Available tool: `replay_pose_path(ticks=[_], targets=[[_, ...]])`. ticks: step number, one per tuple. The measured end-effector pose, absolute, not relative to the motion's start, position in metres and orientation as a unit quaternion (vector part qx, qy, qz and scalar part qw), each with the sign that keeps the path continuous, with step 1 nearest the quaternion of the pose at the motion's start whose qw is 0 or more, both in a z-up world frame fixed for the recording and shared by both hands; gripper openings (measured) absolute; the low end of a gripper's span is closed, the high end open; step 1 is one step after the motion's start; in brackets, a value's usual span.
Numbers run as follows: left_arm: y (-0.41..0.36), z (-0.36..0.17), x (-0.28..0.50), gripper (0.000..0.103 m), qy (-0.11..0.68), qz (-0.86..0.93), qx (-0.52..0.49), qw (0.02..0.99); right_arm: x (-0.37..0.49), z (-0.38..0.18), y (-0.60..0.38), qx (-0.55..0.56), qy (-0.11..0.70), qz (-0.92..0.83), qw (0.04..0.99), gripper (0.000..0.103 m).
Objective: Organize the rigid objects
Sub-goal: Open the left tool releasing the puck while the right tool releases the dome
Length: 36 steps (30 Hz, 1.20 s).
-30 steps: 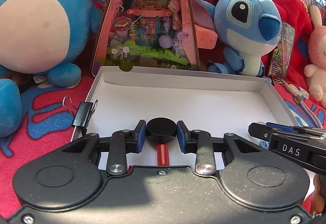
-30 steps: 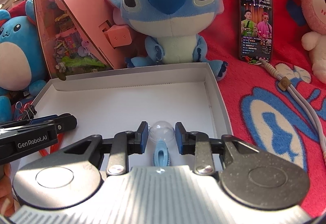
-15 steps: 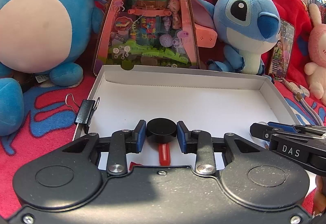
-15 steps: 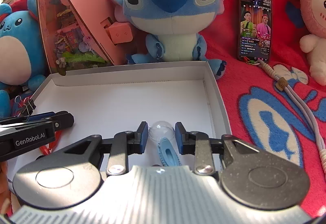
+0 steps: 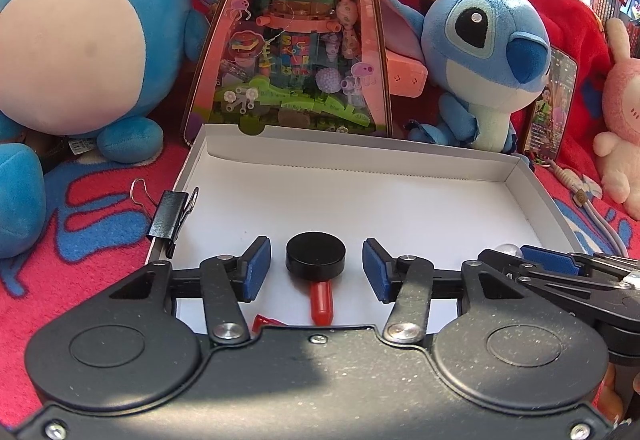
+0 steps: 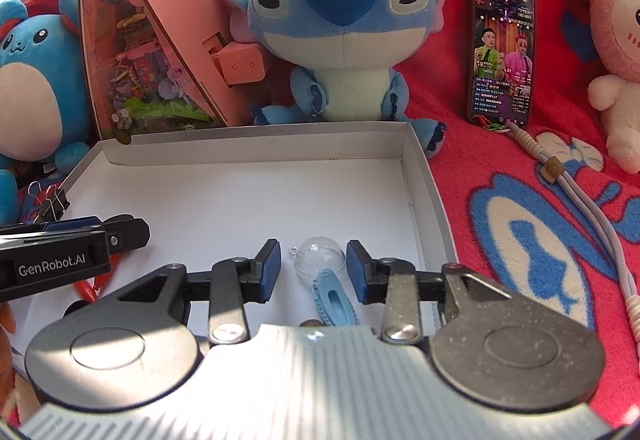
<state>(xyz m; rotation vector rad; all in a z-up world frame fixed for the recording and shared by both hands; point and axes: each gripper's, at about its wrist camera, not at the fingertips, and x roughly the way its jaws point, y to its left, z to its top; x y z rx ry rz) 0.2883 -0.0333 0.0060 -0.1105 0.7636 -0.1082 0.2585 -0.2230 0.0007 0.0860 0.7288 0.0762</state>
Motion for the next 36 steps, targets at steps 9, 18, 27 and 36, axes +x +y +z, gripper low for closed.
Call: replay_pose_path(ticks=[9, 18, 27, 36], targets=[[-0.031, 0.006, 0.285, 0.063, 0.37, -0.053, -0.06, 0.926, 0.254, 0.0, -0.219, 0.039, 0.349, 0.041, 0.936, 0.069], [-0.033, 0.007, 0.277, 0.072, 0.364, -0.063, -0.044, 0.928, 0.25, 0.002, -0.221, 0.04, 0.345, 0.042, 0.937, 0.077], [-0.03, 0.012, 0.268, 0.075, 0.356, -0.065, -0.044, 0.931, 0.244, 0.003, -0.232, 0.053, 0.34, 0.031, 0.938, 0.082], [-0.029, 0.029, 0.244, 0.08, 0.327, -0.082, -0.048, 0.94, 0.226, 0.015, -0.243, 0.058, 0.314, 0.028, 0.947, 0.087]])
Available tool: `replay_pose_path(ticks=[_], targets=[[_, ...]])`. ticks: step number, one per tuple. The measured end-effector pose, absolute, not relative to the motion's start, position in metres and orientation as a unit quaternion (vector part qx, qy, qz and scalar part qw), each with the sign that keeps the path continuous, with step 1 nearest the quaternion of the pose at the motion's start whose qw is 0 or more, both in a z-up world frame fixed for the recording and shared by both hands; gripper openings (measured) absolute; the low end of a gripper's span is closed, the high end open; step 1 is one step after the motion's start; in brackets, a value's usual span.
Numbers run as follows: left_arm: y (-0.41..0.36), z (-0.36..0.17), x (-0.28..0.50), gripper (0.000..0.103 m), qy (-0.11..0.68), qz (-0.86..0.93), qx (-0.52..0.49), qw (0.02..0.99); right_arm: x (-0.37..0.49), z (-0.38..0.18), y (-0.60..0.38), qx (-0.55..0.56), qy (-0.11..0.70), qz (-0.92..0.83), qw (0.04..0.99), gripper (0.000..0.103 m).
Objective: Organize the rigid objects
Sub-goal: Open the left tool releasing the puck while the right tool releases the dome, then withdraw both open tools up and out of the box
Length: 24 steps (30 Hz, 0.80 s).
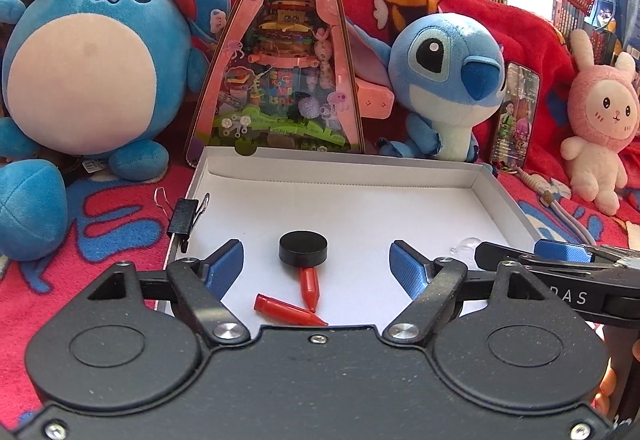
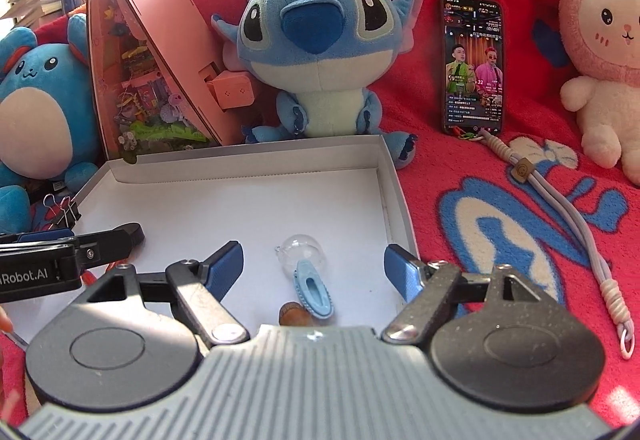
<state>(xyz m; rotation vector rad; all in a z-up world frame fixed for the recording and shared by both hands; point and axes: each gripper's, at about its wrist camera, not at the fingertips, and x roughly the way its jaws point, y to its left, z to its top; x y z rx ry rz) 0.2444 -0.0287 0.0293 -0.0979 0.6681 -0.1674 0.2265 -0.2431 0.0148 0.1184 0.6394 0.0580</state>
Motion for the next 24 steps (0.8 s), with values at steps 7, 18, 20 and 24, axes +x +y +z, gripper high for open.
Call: replay_pose_path(ticks=[7, 18, 20, 24], targets=[[-0.031, 0.045, 0.22, 0.081, 0.307, -0.103, -0.041, 0.945, 0.208, 0.025, -0.25, 0.06, 0.298, 0.04, 0.952, 0.089], [-0.033, 0.047, 0.165, 0.081, 0.294, -0.123, -0.014, 0.948, 0.165, 0.037, -0.256, 0.044, 0.259, 0.069, 0.962, 0.092], [-0.034, 0.043, 0.153, 0.081, 0.294, -0.133, -0.01, 0.946, 0.158, 0.037, -0.258, 0.043, 0.258, 0.074, 0.962, 0.092], [-0.033, 0.038, 0.134, 0.081, 0.302, -0.142, -0.016, 0.943, 0.143, 0.036, -0.261, 0.042, 0.256, 0.082, 0.962, 0.093]])
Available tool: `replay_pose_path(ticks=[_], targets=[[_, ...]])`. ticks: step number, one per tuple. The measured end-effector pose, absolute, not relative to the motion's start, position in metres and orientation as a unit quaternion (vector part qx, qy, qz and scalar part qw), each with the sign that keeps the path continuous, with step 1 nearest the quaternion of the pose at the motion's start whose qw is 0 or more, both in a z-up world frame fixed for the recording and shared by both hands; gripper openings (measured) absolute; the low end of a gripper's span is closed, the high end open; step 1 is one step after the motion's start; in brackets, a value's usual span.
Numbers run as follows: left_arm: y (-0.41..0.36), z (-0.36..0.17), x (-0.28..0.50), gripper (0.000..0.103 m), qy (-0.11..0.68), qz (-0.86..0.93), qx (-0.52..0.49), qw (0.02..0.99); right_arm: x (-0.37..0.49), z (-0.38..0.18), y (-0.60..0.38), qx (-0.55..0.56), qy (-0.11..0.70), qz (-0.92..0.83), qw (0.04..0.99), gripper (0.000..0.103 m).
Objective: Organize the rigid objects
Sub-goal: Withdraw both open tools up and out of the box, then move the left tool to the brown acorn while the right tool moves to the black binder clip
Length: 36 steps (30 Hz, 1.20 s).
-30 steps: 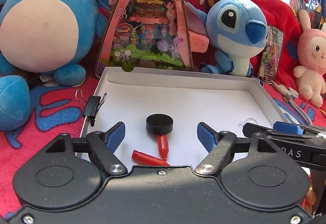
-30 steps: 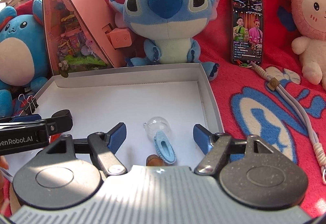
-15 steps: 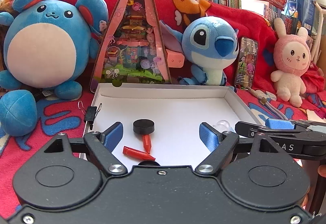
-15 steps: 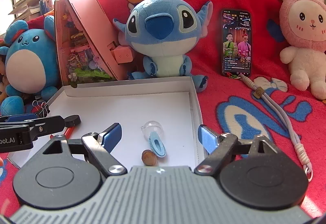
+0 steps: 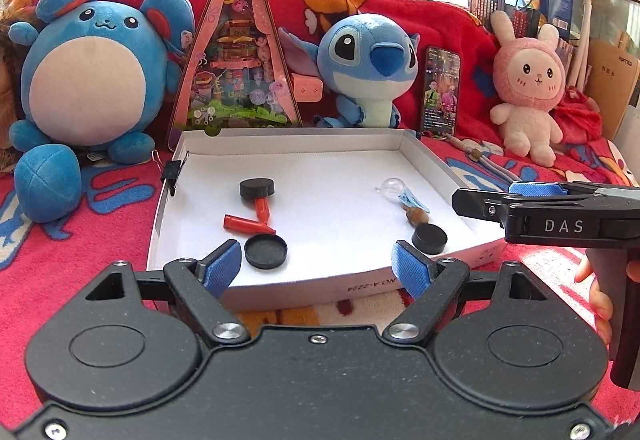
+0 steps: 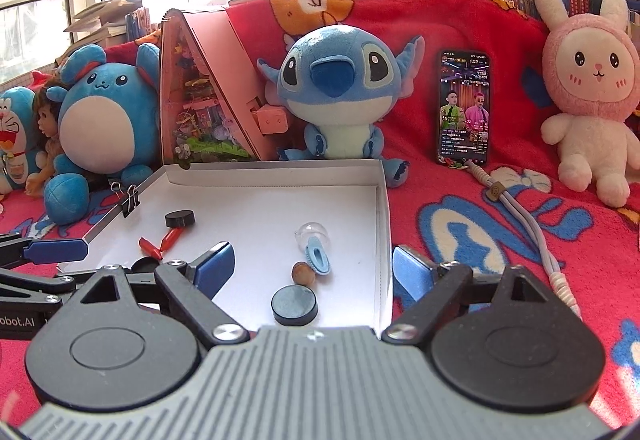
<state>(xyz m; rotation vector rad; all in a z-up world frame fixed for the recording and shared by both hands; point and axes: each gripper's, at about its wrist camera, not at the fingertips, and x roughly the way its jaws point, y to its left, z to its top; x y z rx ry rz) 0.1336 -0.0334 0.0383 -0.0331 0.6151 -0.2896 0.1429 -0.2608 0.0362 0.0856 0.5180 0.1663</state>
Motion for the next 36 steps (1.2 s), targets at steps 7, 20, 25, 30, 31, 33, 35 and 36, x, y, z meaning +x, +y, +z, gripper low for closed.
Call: replay_pose_path(ticks=[7, 20, 25, 30, 31, 33, 35, 36], targets=[[-0.031, 0.034, 0.105, 0.082, 0.305, -0.16, -0.016, 0.939, 0.118, 0.031, -0.261, 0.048, 0.253, 0.107, 0.96, 0.101], [-0.017, 0.023, 0.074, 0.082, 0.319, -0.167, -0.036, 0.932, 0.081, 0.02, -0.258, 0.047, 0.261, 0.137, 0.954, 0.103], [-0.015, 0.02, 0.063, 0.082, 0.316, -0.167, -0.033, 0.933, 0.069, 0.016, -0.258, 0.045, 0.258, 0.136, 0.955, 0.103], [-0.014, 0.018, 0.052, 0.082, 0.314, -0.174, -0.032, 0.933, 0.054, 0.014, -0.256, 0.034, 0.239, 0.133, 0.961, 0.103], [-0.013, 0.018, 0.049, 0.082, 0.313, -0.178, -0.03, 0.932, 0.051, 0.014, -0.256, 0.033, 0.235, 0.132, 0.962, 0.103], [-0.013, 0.018, 0.044, 0.082, 0.31, -0.184, -0.024, 0.933, 0.046, 0.014, -0.258, 0.037, 0.229, 0.135, 0.963, 0.103], [-0.014, 0.017, 0.037, 0.083, 0.306, -0.19, -0.017, 0.933, 0.042, 0.013, -0.26, 0.043, 0.227, 0.135, 0.964, 0.103], [-0.015, 0.017, 0.034, 0.083, 0.305, -0.192, -0.014, 0.933, 0.04, 0.012, -0.261, 0.047, 0.226, 0.136, 0.963, 0.103]])
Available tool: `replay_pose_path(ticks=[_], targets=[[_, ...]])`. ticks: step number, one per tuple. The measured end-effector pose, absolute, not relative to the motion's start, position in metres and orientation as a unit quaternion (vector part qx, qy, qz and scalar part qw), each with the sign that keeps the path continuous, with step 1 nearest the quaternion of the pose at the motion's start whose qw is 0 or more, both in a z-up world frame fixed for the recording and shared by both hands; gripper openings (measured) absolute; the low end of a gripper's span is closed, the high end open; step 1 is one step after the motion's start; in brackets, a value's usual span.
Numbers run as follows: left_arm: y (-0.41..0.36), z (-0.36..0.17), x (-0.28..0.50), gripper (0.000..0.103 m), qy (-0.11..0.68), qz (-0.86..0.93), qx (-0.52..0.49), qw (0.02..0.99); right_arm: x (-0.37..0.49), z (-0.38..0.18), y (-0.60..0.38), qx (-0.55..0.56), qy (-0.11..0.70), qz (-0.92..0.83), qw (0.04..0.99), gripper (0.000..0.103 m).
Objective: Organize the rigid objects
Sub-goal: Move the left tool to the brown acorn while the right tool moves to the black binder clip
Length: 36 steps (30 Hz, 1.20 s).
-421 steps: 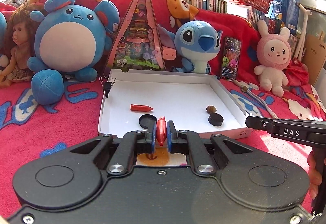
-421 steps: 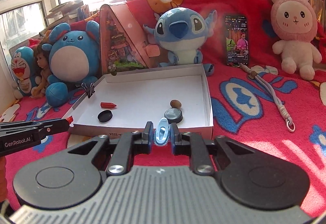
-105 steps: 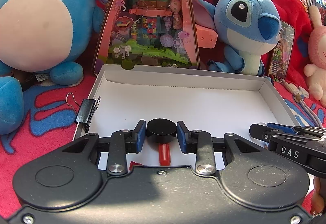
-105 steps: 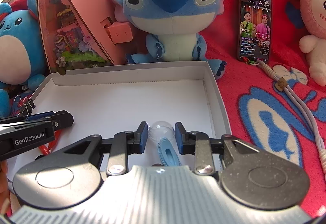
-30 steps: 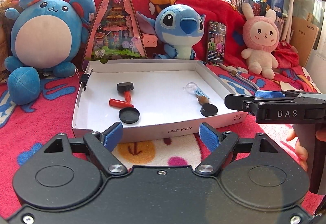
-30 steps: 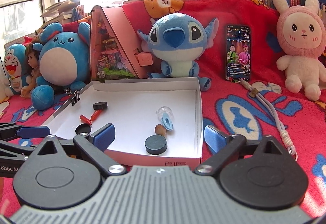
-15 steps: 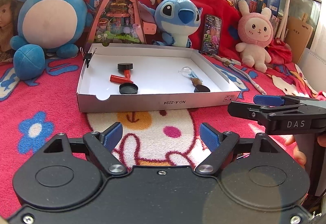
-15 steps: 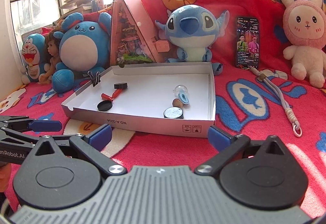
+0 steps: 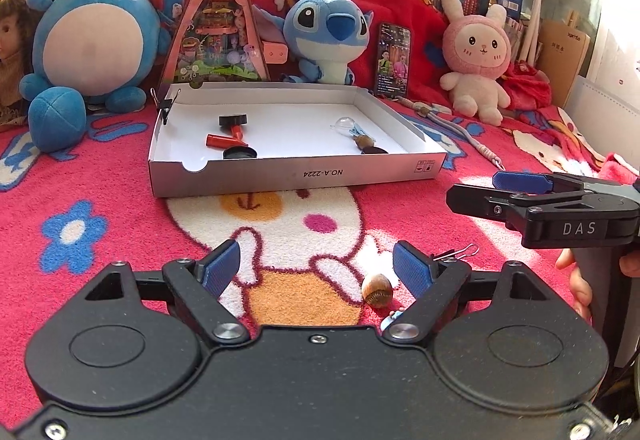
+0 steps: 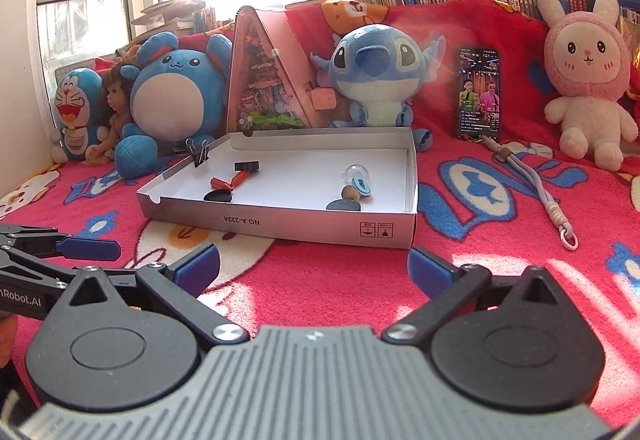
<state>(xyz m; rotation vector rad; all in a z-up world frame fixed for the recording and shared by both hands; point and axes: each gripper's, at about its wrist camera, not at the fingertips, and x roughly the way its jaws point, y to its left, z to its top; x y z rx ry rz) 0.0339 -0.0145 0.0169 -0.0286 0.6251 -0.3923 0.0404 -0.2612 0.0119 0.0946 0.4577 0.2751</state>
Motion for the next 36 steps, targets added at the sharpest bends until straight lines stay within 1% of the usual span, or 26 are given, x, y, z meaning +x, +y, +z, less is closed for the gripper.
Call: replay_pose_path(ticks=[7, 8, 9, 11, 13, 15, 17, 18, 19, 20, 21, 23, 27, 36], targets=[[-0.017, 0.011, 0.019, 0.083, 0.307, -0.204, 0.004, 0.93, 0.03, 0.006, -0.267, 0.055, 0.236, 0.154, 0.958, 0.103], [-0.017, 0.011, 0.019, 0.081, 0.31, -0.206, 0.004, 0.928, 0.03, 0.006, -0.267, 0.053, 0.238, 0.156, 0.957, 0.103], [-0.017, 0.01, 0.018, 0.076, 0.312, -0.208, 0.003, 0.927, 0.028, 0.004, -0.267, 0.047, 0.241, 0.161, 0.956, 0.103], [-0.017, 0.008, 0.017, 0.073, 0.317, -0.215, 0.003, 0.924, 0.026, 0.003, -0.264, 0.032, 0.243, 0.168, 0.955, 0.103], [-0.018, 0.007, 0.017, 0.066, 0.32, -0.22, 0.003, 0.921, 0.023, 0.002, -0.26, 0.012, 0.243, 0.17, 0.955, 0.103], [-0.019, 0.006, 0.018, 0.055, 0.326, -0.222, 0.002, 0.919, 0.02, 0.001, -0.256, -0.003, 0.245, 0.174, 0.954, 0.103], [-0.02, 0.005, 0.02, 0.048, 0.331, -0.223, -0.005, 0.917, 0.019, -0.001, -0.253, -0.013, 0.249, 0.175, 0.953, 0.103], [-0.02, 0.005, 0.021, 0.046, 0.333, -0.225, -0.009, 0.915, 0.019, -0.003, -0.251, -0.019, 0.25, 0.175, 0.952, 0.103], [-0.021, 0.005, 0.022, 0.046, 0.335, -0.227, -0.011, 0.915, 0.018, -0.004, -0.249, -0.025, 0.251, 0.176, 0.951, 0.103], [-0.022, 0.004, 0.023, 0.043, 0.336, -0.229, -0.013, 0.913, 0.017, -0.004, -0.248, -0.028, 0.251, 0.178, 0.951, 0.103], [-0.024, 0.004, 0.024, 0.036, 0.338, -0.231, -0.013, 0.912, 0.017, -0.005, -0.246, -0.032, 0.251, 0.18, 0.951, 0.103], [-0.027, 0.004, 0.025, 0.029, 0.339, -0.235, -0.011, 0.911, 0.015, -0.005, -0.244, -0.036, 0.248, 0.185, 0.95, 0.103], [-0.031, 0.004, 0.026, 0.027, 0.338, -0.235, -0.01, 0.911, 0.016, -0.007, -0.24, -0.041, 0.254, 0.19, 0.948, 0.103], [-0.036, 0.002, 0.032, 0.027, 0.342, -0.232, -0.024, 0.91, 0.027, -0.017, -0.237, -0.036, 0.282, 0.171, 0.944, 0.103]])
